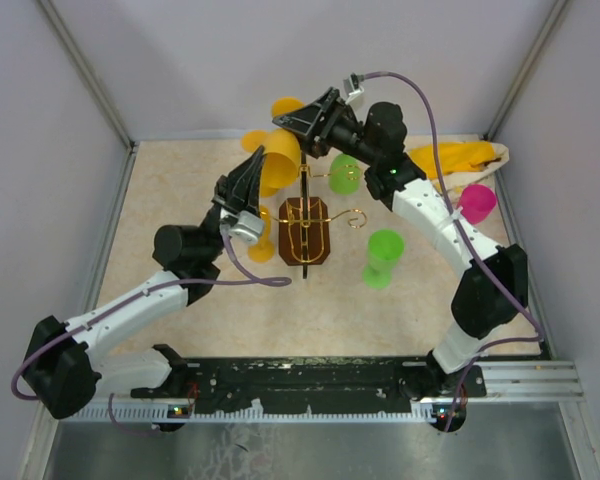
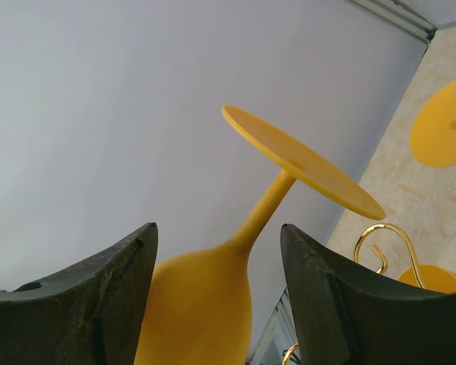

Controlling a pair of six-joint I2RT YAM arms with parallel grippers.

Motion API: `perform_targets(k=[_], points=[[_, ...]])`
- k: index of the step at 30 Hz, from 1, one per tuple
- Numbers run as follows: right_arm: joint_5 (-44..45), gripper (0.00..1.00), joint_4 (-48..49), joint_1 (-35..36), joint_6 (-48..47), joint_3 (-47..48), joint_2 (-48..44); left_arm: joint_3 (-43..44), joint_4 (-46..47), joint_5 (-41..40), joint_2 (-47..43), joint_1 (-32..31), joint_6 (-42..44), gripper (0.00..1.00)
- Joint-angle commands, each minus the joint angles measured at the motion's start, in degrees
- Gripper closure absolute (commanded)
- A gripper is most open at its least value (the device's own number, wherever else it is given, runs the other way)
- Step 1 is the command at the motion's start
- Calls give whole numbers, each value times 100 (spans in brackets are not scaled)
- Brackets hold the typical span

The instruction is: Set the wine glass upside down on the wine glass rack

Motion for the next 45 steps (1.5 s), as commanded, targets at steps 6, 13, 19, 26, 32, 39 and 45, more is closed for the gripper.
perform_targets(k=[6, 13, 19, 26, 32, 39, 45], points=[[-233, 51, 246, -45, -14, -21, -218, 123, 395, -118, 8, -120, 219, 100], [-346, 76, 455, -43, 108, -16, -132, 107, 367, 38, 6, -183, 2, 100], [-347, 84, 489, -47, 100, -50, -107, 98, 335, 118, -25, -201, -142, 99], [-315, 91, 535, -138, 76, -140, -160, 47, 225, 27, -88, -210, -92, 85], [-162, 91, 486, -357, -119, -193, -277, -21, 146, -91, -173, -210, -78, 77], [-30, 91, 289, -615, -466, -54, -389, -61, -57, -99, -226, -210, -89, 66], [96, 92, 225, -818, -651, 97, -421, -65, -480, 12, -282, -210, -221, 63]])
